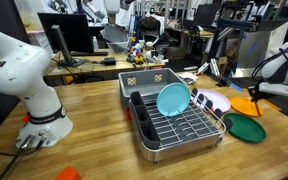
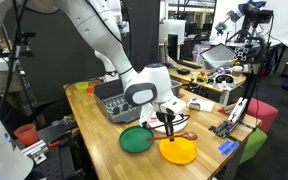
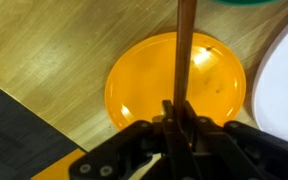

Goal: Move the wooden spoon to the yellow plate

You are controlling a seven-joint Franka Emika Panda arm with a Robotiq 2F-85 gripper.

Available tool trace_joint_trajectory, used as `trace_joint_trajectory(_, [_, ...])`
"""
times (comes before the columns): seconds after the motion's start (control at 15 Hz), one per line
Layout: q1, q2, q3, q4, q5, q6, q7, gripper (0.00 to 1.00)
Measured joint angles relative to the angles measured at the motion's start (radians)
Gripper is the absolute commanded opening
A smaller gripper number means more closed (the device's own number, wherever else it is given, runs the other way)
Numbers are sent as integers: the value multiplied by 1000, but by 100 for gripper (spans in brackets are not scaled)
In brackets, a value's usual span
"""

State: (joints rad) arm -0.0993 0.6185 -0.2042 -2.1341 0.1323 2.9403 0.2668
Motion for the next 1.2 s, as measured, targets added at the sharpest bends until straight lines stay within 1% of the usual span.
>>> trace_joint_trajectory(0.27, [-7, 2, -24, 8, 13, -3, 19, 3])
trace_joint_trajectory(0.67, [-28, 51, -20, 49, 44, -39, 35, 3])
trace_joint_trajectory(0.87, [-39, 91, -7, 98, 68, -45, 40, 3])
trace_joint_trajectory(1.2, [-39, 160, -11, 202, 74, -69, 75, 3])
